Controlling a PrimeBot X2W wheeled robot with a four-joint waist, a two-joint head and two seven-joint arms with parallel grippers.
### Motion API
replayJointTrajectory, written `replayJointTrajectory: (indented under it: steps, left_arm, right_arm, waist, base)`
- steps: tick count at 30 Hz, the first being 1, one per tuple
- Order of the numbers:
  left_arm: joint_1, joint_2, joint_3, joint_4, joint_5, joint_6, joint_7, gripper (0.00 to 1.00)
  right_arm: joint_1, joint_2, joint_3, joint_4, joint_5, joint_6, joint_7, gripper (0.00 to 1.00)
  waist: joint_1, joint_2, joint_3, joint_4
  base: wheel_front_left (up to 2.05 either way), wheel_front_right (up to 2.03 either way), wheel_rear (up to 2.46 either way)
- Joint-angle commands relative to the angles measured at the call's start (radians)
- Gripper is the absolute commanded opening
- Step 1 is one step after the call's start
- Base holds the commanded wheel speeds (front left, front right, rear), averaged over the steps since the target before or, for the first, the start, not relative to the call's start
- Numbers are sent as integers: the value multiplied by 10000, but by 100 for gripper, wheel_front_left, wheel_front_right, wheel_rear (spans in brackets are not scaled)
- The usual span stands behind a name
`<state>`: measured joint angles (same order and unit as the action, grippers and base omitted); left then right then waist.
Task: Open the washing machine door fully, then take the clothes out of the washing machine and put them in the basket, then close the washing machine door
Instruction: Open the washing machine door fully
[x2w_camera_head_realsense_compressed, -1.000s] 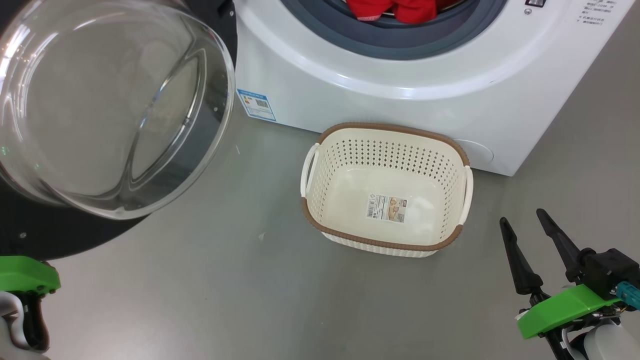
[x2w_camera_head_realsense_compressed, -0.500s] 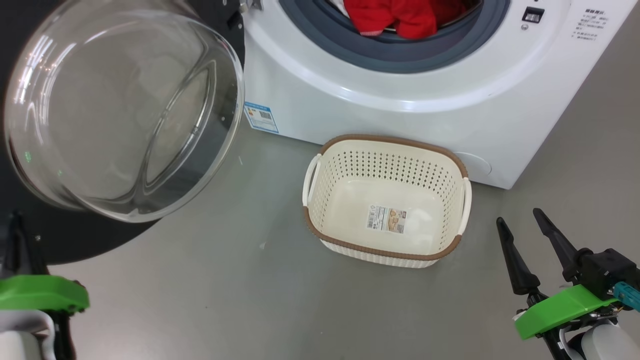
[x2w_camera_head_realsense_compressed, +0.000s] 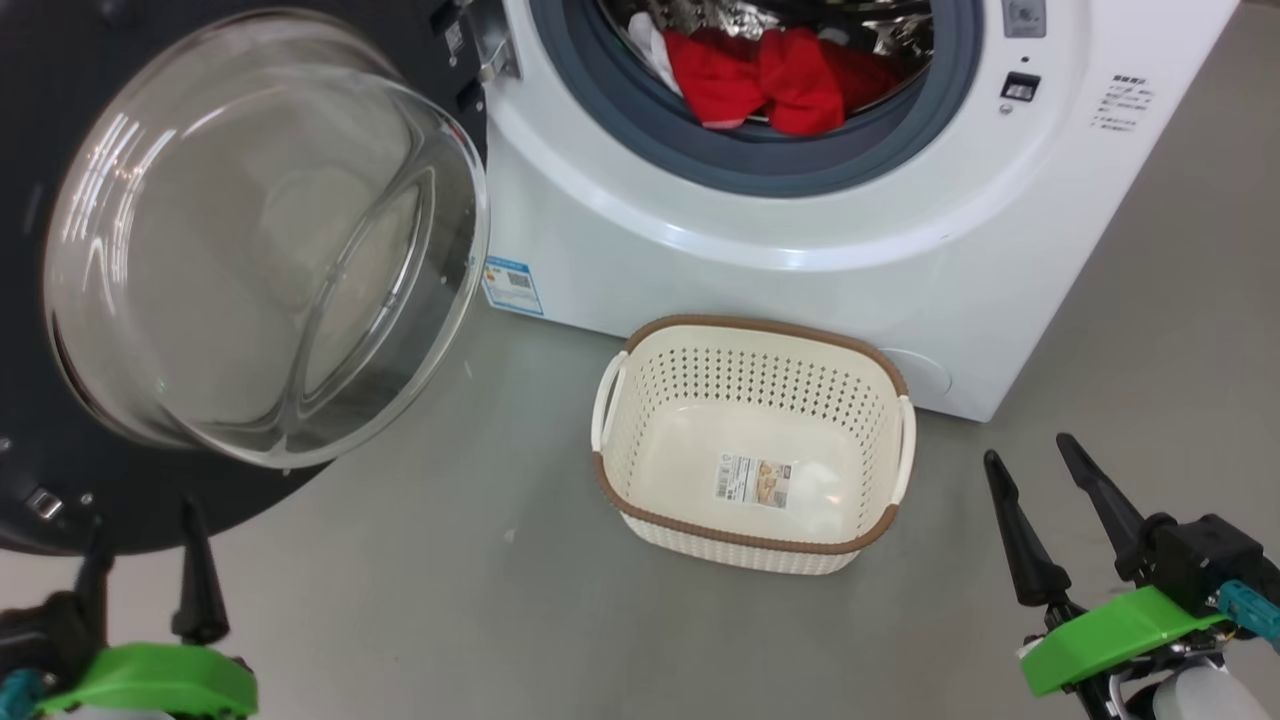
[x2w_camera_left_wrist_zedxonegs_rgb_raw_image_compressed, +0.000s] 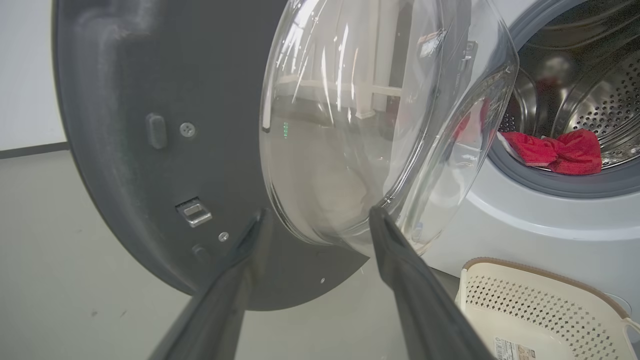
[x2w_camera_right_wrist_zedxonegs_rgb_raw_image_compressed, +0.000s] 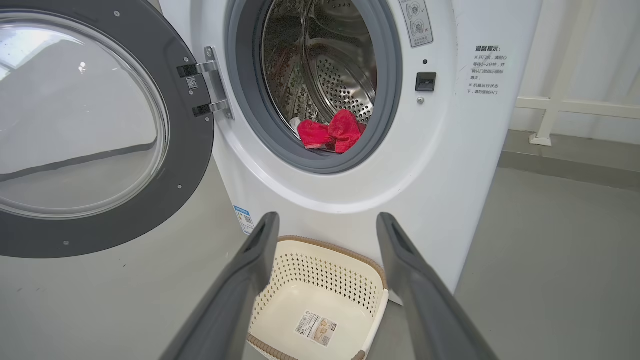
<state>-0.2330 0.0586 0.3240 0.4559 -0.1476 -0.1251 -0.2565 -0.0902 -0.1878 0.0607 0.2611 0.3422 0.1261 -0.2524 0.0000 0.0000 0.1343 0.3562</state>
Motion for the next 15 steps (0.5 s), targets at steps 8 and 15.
replayJointTrajectory:
  steps: [8, 15]
  left_arm:
    - [854, 193, -804, -951, -175, -55, -53, 100]
    - [1240, 431, -2091, -1501, -599, -55, -53, 100]
  right_arm:
    - [313, -19, -46, -238, 83, 46, -93, 100]
    - [453, 23, -201, -251, 133, 46, -93, 100]
  waist:
    - [0, 0, -359, -468]
    - [0, 0, -420, -950]
  base:
    - [0, 0, 0]
    - [0, 0, 0]
